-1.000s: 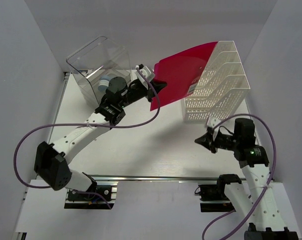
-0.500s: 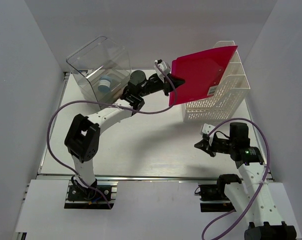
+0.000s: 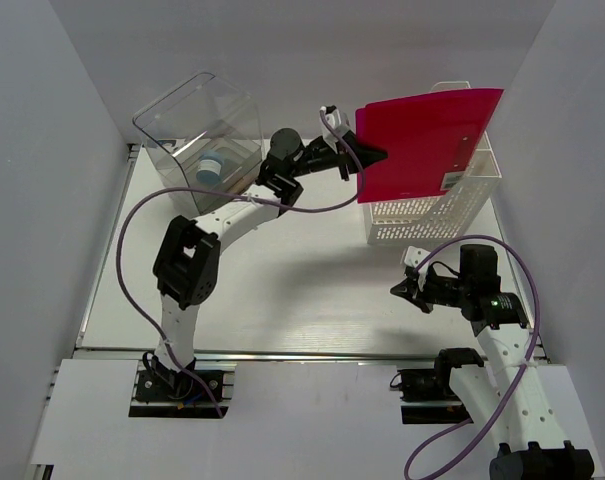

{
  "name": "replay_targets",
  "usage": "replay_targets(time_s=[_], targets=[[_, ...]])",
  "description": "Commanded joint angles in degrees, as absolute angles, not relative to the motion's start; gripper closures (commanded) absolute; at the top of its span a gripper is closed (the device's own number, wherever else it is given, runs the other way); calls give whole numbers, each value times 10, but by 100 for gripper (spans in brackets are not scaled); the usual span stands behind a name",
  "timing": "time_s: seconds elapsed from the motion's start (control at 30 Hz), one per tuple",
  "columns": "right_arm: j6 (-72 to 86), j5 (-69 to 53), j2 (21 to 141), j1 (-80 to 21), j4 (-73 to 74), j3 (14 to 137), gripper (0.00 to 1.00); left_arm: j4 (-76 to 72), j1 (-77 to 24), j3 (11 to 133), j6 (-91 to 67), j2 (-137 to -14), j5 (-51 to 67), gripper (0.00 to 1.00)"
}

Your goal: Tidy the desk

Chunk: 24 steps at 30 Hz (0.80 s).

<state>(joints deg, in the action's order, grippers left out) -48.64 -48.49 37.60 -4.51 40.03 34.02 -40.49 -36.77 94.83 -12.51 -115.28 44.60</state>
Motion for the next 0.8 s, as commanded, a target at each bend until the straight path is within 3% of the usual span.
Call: replay_targets(time_s=[0.0, 0.17, 0.77], targets=[[-489, -487, 377, -42, 382, 344, 99, -457, -362, 1023, -183, -1194, 489, 100], [-489, -486, 376, -40, 381, 343, 99, -497, -356, 1093, -226, -1270, 510, 100], [-490, -487, 376, -40, 380, 342, 98, -571, -356, 1143, -274, -1353, 464, 100]])
